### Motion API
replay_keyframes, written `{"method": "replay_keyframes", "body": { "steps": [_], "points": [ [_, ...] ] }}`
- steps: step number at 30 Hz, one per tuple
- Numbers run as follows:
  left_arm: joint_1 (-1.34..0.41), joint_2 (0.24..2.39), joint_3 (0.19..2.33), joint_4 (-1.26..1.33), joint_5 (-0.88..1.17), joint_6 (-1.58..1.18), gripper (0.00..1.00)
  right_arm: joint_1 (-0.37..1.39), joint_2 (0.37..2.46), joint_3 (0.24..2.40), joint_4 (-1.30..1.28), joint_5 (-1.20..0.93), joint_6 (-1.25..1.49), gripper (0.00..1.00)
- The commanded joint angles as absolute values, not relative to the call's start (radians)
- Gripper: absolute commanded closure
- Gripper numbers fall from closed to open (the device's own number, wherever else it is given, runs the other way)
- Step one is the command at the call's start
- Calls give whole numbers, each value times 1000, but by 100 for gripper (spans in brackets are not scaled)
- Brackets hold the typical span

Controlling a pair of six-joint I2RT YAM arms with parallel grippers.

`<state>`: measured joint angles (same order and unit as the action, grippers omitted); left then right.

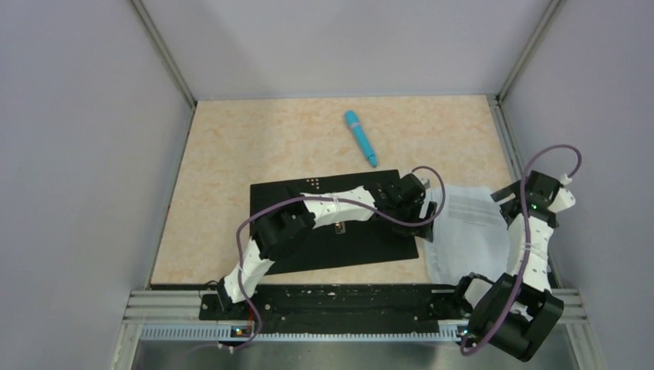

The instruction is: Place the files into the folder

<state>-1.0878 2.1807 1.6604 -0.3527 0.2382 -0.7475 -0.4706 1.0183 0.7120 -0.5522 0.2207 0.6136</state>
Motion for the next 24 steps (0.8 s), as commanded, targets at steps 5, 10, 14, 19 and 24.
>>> {"method": "replay_keyframes", "body": {
  "steps": [5, 10, 14, 19, 24],
  "points": [
    [-1115, 2238, 1730, -302, 300, -770, 12, -684, 1010, 585, -427, 70, 587, 1],
    [-1127, 2262, 1750, -301, 325, -776, 11, -823, 1029, 523, -382, -9, 580, 1],
    [-1143, 2285, 1767, -314, 325, -785, 11, -900, 1048, 493, -364, -60, 583, 1],
    [-1153, 2303, 1780, -321, 313, -800, 12, -906, 1068, 482, -356, -34, 596, 1],
    [-1156, 2323, 1804, -336, 287, -818, 12, -908, 1095, 469, -348, -39, 602, 1]
  ]
}}
